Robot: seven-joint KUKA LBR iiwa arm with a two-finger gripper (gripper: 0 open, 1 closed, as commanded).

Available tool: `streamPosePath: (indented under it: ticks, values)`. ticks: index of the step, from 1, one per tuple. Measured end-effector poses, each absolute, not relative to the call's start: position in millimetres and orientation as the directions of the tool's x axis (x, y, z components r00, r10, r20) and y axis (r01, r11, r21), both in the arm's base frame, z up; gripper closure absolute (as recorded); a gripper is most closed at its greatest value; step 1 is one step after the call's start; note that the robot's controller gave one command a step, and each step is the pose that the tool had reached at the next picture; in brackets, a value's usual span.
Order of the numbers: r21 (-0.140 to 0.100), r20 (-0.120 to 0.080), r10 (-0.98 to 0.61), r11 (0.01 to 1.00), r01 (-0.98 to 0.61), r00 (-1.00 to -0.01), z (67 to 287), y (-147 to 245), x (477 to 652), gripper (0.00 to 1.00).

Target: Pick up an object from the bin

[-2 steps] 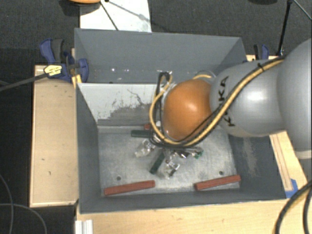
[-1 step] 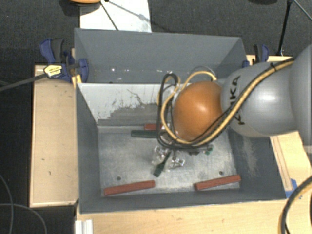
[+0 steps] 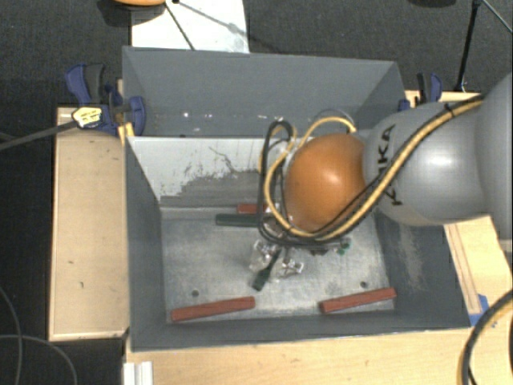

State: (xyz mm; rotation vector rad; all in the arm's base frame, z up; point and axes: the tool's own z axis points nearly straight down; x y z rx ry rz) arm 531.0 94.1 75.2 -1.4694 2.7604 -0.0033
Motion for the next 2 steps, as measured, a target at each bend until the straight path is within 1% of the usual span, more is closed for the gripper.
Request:
streamPosePath:
  ticks: [1,2]
  values:
    - [-0.006,-0.009,-0.829,0.559,-0.829,-0.559,77.5,94.0,530.0,1.00]
    - [0.004,0.001,-0.829,0.559,-0.829,-0.559,89.9,93.7,526.8,1.00]
